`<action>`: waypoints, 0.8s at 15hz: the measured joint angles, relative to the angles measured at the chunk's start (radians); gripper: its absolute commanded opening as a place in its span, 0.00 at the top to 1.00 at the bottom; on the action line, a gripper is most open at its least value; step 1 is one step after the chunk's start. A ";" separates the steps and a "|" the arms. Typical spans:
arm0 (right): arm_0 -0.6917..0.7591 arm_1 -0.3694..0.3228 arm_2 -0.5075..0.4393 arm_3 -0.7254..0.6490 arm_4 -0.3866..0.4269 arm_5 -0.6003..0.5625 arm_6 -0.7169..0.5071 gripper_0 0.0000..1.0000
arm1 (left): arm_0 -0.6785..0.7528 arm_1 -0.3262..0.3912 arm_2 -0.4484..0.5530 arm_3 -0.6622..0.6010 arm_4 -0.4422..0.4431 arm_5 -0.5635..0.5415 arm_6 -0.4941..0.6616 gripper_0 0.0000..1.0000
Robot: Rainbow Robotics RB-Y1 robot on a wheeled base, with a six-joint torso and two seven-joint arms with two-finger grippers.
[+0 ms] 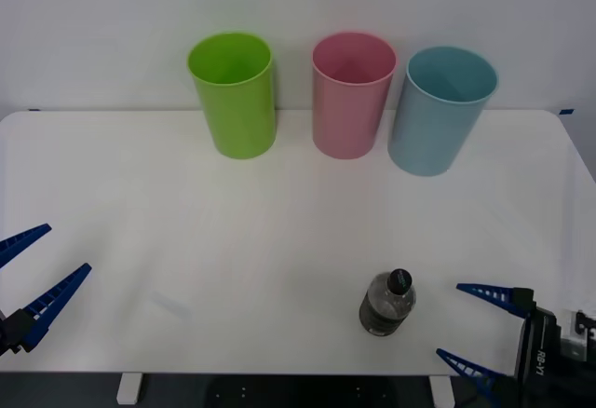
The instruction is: Grasp the object on the table and drop it into the matching bin: aluminum can to the light blue bin, PET bottle to the pink bin.
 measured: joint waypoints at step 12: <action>-0.069 0.059 0.174 0.010 -0.001 0.183 0.067 0.00 | 0.000 0.000 0.000 0.000 0.000 0.000 0.000 0.00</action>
